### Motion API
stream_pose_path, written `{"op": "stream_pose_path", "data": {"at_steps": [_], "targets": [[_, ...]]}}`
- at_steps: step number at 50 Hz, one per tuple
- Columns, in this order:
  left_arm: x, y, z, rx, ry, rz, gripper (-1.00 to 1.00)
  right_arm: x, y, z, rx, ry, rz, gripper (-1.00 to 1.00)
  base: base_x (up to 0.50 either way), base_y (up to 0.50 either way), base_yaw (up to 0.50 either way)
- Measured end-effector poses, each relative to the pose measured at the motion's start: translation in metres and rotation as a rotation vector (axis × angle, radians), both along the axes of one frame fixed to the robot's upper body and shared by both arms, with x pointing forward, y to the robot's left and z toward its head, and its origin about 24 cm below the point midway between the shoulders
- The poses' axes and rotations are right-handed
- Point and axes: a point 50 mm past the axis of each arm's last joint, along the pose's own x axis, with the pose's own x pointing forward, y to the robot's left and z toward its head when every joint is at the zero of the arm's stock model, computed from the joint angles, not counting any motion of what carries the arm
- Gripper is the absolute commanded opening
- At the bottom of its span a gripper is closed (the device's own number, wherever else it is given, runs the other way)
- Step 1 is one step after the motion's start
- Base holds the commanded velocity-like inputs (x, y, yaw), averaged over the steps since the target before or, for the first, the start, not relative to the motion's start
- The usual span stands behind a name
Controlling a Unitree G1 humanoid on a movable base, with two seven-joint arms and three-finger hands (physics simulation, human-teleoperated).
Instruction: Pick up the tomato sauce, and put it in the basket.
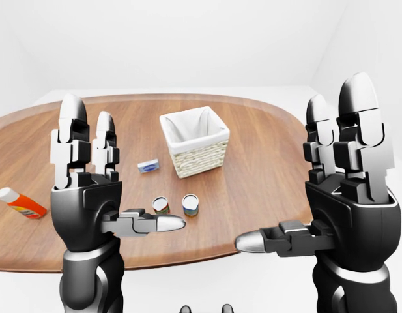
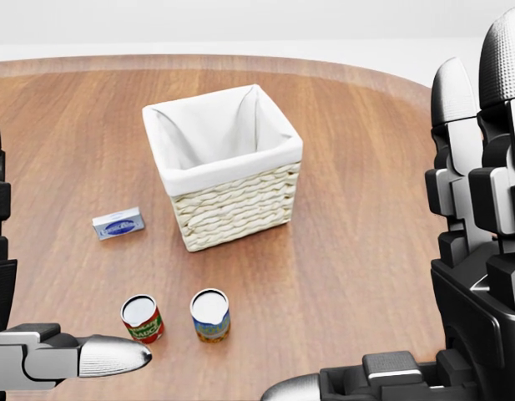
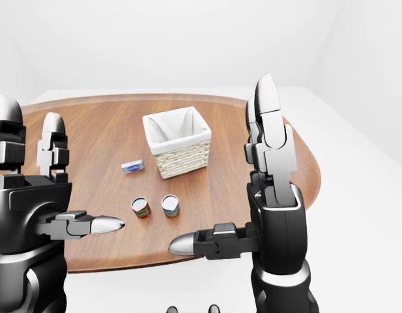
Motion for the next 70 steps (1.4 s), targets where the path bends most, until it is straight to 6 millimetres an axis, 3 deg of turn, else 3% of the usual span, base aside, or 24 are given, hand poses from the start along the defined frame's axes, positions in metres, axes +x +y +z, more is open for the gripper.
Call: {"op": "stream_pose_path", "data": {"at_steps": [18,34,42,48,59,70], "targets": [[-0.001,-0.001,0.000,0.000,0.000,-0.003,1.00,0.000,-0.001,-0.001,0.003,0.006,0.000,1.00,0.35,0.00,0.00],[0.000,-0.001,-0.001,0.001,0.003,-0.003,1.00,0.000,-0.003,-0.002,0.020,0.015,-0.006,1.00,0.01,0.00,0.00],[0.050,0.004,-0.005,0.665,0.014,0.191,1.00,0.002,-0.003,-0.005,0.027,0.033,-0.010,1.00,0.00,0.00,0.00],[0.074,0.015,-0.009,0.983,0.065,0.345,1.00,0.003,-0.002,-0.006,0.028,0.035,-0.008,1.00,0.00,0.00,0.00],[0.099,0.036,-0.013,1.257,0.199,0.520,1.00,0.003,-0.001,-0.006,0.030,0.035,-0.005,1.00,0.00,0.00,0.00],[0.100,0.049,-0.028,1.387,0.334,0.519,1.00,0.004,-0.001,-0.008,0.033,0.047,-0.004,1.00,0.00,0.00,0.00]]}}
